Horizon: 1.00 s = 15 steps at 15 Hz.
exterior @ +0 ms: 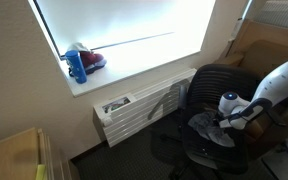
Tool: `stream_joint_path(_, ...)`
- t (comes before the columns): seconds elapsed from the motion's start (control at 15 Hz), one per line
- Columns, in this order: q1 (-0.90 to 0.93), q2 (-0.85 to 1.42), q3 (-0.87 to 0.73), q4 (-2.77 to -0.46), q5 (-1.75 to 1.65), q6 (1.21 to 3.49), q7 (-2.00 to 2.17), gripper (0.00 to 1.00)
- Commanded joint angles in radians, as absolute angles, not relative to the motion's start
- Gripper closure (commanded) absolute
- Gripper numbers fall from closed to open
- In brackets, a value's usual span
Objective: Move the grey cloth to the seat of the brown chair
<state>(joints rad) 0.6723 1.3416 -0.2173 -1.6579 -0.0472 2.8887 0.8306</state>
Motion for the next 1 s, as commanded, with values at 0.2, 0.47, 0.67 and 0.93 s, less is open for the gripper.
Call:
stream_joint_path(0.2,0.695,1.097,-0.227,-1.845,-0.038,2.868,0.751,1.0)
stream_joint_path(0.47,0.747,0.912,-0.282,-1.992,-0.053,2.926,0.74,1.0)
stream_joint_path(0.67,0.749,0.935,-0.287,-1.929,-0.037,2.893,0.752,0.97)
stream_joint_path(0.93,0.657,0.987,-0.198,-1.863,-0.007,2.753,0.726,0.45)
